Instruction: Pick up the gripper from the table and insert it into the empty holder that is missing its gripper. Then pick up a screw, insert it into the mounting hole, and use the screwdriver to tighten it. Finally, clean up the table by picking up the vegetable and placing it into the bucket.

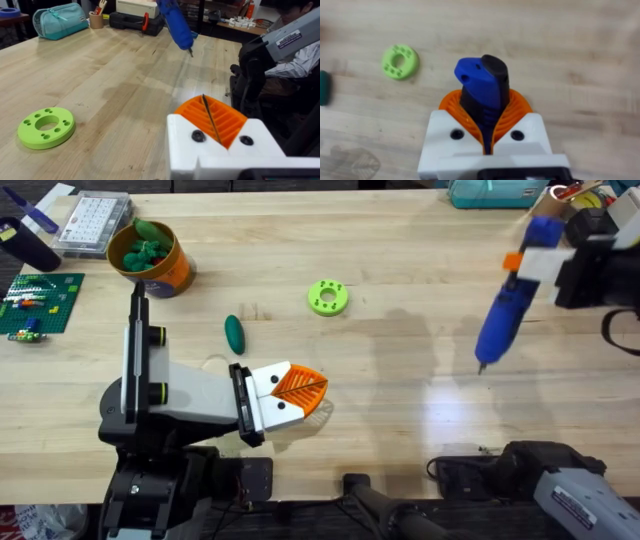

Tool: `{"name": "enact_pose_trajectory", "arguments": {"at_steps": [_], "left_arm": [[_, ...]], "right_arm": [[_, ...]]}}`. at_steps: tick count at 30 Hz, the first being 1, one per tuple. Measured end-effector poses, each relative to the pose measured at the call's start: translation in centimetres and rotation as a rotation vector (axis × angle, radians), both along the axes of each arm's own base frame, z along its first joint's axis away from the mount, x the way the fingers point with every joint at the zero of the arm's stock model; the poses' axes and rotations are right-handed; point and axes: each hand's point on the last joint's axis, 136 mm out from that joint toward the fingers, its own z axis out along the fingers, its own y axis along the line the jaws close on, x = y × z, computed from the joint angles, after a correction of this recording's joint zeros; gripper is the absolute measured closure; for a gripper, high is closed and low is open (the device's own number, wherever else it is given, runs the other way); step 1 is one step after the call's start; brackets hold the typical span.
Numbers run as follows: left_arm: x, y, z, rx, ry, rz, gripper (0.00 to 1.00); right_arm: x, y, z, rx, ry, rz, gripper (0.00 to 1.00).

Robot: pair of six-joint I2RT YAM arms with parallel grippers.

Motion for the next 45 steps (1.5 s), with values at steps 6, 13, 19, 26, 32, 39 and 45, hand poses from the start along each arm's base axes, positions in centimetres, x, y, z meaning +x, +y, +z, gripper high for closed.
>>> {"name": "enact_pose_trajectory", "arguments": {"at_steps": [6,13,19,26,32,39,45], "left_arm": [[0.0,0.0,0.0,0.000,-0.001,-0.001,0.992],[0.0,0.0,0.0,0.000,-0.001,-0.001,0.992],[0.0,0.0,0.0,0.000,-0.001,-0.001,0.992],[0.0,0.0,0.0,0.000,-0.001,-0.001,0.992],[0.0,0.0,0.0,0.000,-0.001,-0.001,0.992],[0.0,0.0,0.0,0.000,-0.001,-0.001,0.992],[0.0,0.0,0.0,0.000,-0.001,-0.001,0.992]], "right_arm": [[-0.5,1.3,1.7,-0.003,-0.088,0.051,0.950],[-1.6,2.8,5.8,0.020,-0.265,0.116,0.950],[-1.8,4.3,10.3,0.051,-0.461,0.205,0.950],[-1.7,5.5,11.6,0.064,-0.487,0.281,0.950],[-2.3,6.8,16.1,0.065,-0.577,0.375,0.950],[-3.4,9.3,19.4,0.127,-0.629,0.548,0.950],[-3.8,12.1,21.3,0.217,-0.663,0.732,0.950]]}}
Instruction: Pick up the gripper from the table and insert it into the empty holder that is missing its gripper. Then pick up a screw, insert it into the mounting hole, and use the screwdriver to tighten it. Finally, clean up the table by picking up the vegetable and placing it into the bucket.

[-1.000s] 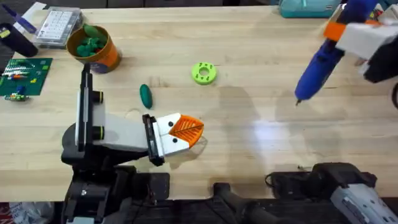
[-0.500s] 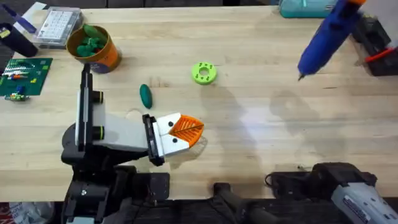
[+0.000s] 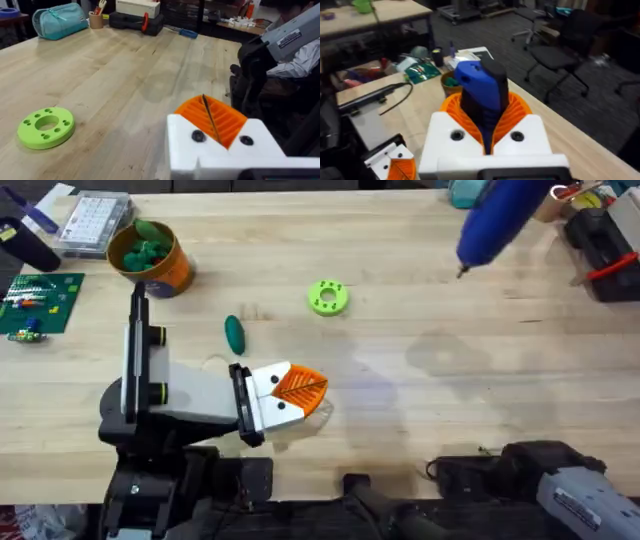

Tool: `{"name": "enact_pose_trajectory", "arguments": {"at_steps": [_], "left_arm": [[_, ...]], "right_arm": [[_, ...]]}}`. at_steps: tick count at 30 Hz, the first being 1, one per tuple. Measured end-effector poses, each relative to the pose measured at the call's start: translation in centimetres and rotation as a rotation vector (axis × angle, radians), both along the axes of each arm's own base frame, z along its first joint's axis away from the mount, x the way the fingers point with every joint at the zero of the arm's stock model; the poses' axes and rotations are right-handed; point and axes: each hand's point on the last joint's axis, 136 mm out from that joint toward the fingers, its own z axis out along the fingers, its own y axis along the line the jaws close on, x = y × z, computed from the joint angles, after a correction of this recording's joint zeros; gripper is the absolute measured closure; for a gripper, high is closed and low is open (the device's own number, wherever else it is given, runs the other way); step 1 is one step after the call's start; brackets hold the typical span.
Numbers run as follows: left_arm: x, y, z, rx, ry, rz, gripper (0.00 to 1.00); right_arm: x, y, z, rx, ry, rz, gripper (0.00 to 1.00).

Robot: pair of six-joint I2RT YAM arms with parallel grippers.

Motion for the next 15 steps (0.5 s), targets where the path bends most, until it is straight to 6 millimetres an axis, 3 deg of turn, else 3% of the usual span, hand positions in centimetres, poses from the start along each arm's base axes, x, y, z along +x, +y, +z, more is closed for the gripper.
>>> {"name": "enact_pose_trajectory", "arguments": {"at_steps": [11,15], "left_arm": [[0.0,0.0,0.0,0.000,0.000,0.000,0.992],[0.0,0.0,0.0,0.000,0.000,0.000,0.992]], "right_arm": [[-4.3,5.3,4.7,0.074,-0.179,0.290,0.950],[-4.6,6.8,5.4,0.107,-0.182,0.364,0.950]]}}
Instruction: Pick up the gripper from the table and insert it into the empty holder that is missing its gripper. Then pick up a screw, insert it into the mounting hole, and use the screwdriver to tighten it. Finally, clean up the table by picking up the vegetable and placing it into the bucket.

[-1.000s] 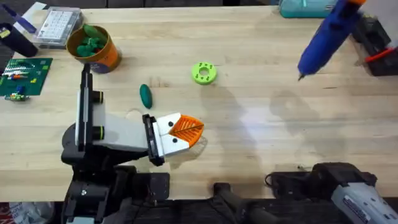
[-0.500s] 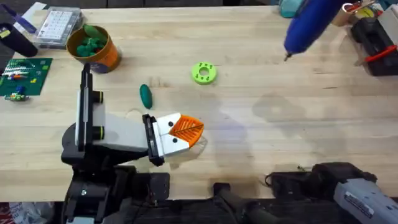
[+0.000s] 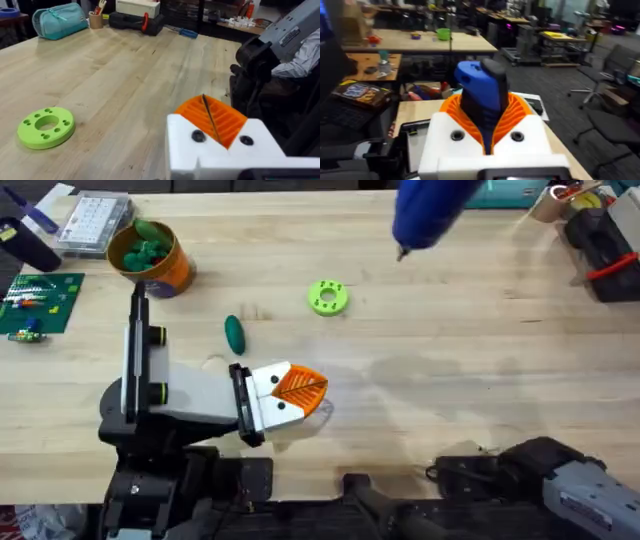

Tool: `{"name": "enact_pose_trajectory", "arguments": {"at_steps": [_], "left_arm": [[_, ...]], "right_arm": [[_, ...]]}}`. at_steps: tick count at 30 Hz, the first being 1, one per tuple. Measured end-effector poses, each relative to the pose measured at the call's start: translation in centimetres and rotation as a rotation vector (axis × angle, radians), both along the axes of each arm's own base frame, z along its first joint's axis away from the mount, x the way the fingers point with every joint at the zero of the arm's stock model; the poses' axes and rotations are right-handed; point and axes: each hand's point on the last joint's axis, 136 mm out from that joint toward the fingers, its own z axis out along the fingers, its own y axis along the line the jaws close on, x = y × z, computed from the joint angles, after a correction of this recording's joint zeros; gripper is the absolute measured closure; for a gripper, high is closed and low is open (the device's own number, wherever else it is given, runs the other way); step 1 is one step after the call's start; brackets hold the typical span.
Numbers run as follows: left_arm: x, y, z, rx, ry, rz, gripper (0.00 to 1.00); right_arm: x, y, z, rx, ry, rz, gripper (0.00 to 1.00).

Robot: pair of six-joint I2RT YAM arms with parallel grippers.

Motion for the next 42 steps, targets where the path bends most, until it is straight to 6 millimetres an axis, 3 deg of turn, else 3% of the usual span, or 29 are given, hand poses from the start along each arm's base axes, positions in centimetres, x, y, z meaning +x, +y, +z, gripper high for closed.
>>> {"name": "enact_pose_trajectory", "arguments": {"at_steps": [13,21,32,42], "left_arm": [[0.0,0.0,0.0,0.000,0.000,0.000,0.992],[0.0,0.0,0.0,0.000,0.000,0.000,0.992],[0.0,0.0,0.0,0.000,0.000,0.000,0.992],[0.0,0.0,0.0,0.000,0.000,0.000,0.992]], "right_arm": [[-0.3,5.2,0.6,0.005,0.086,0.198,0.950],[-1.0,7.8,-0.7,-0.019,0.128,0.288,0.950],[-3.6,10.5,-1.7,-0.047,0.108,0.402,0.950],[-6.2,11.7,-1.8,-0.058,-0.008,0.475,0.950]]}}
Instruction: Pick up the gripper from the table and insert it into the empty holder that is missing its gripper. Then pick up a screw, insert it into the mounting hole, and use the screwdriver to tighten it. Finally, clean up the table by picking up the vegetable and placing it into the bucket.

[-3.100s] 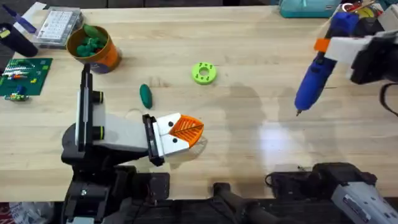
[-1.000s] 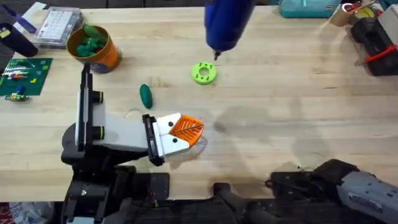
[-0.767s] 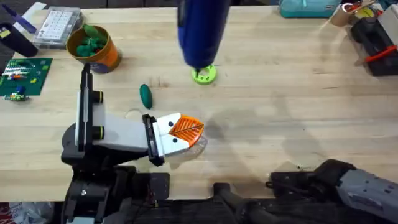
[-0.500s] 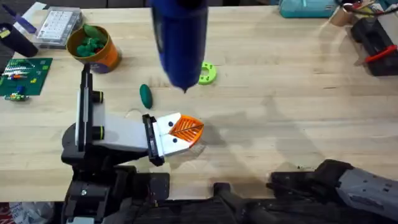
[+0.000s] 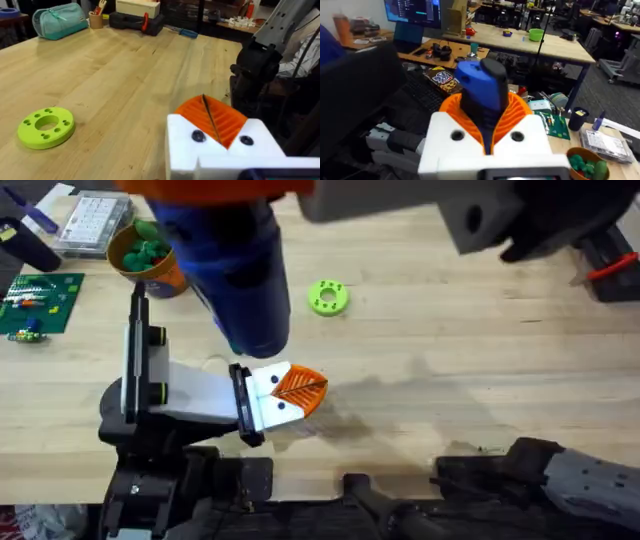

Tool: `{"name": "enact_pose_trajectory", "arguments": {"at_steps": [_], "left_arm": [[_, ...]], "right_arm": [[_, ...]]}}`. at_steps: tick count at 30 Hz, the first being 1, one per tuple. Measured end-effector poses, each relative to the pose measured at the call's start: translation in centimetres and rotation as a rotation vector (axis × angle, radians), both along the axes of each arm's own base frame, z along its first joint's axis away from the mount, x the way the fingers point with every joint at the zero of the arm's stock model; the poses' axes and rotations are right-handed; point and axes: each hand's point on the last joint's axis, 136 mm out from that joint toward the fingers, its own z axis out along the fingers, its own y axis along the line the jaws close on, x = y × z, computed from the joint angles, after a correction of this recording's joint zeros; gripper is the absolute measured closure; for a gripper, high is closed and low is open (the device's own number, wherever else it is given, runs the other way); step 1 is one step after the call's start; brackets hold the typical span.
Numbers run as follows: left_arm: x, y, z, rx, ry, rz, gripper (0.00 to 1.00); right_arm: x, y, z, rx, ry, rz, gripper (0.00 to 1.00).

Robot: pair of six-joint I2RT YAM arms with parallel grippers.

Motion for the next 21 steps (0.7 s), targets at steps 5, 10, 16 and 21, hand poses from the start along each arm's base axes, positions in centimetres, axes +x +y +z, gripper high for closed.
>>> {"name": "enact_pose_trajectory", "arguments": {"at_steps": [5,10,16,21], "left_arm": [[0.0,0.0,0.0,0.000,0.000,0.000,0.992],[0.0,0.0,0.0,0.000,0.000,0.000,0.992],[0.0,0.0,0.0,0.000,0.000,0.000,0.992],[0.0,0.0,0.0,0.000,0.000,0.000,0.992]], "right_arm": [[0.0,0.0,0.0,0.006,-0.027,-0.002,0.951],[0.2,0.2,-0.6,0.014,-0.045,-0.003,0.950],[0.5,0.6,-2.0,-0.004,-0.032,-0.003,0.951],[0.6,0.7,-2.6,-0.013,-0.022,-0.003,0.951]]}}
